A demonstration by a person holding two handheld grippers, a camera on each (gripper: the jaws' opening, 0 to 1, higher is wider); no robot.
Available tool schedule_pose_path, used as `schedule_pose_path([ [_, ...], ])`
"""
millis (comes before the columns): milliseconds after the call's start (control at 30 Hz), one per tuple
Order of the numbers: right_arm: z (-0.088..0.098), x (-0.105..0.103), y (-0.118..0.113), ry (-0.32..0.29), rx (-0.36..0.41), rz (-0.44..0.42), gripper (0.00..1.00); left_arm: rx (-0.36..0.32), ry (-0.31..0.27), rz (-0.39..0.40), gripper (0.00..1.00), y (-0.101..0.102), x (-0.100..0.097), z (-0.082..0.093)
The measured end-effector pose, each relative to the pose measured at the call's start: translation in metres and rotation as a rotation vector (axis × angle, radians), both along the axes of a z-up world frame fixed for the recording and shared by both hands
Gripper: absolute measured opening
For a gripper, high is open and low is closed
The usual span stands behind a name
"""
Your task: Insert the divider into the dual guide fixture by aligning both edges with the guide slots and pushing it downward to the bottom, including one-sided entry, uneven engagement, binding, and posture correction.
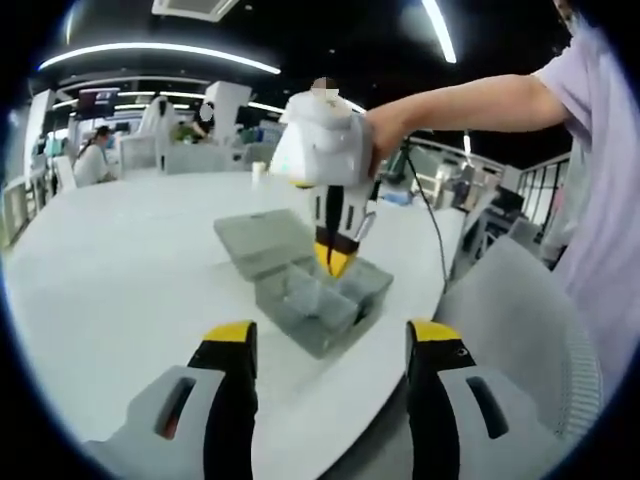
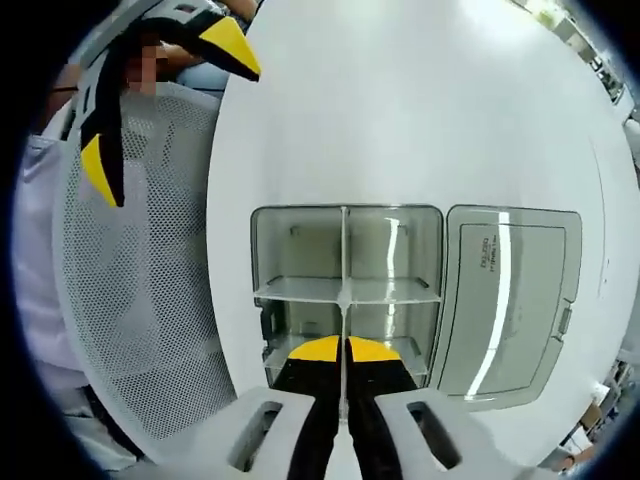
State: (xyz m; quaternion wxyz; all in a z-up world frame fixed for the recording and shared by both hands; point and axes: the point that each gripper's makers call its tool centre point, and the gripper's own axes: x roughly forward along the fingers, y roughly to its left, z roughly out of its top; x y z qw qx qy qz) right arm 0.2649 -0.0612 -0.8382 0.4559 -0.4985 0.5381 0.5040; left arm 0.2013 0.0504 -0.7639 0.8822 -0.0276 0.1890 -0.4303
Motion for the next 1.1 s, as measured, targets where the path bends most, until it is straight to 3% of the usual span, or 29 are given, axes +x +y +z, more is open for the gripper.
schedule_pose_path([
  [1100,-0.01,0.001,0.0,-0.02,0.058,-0.016,0.0,0.012,0.008,-0.011,0.57,-0.001,-0.002,-0.003],
])
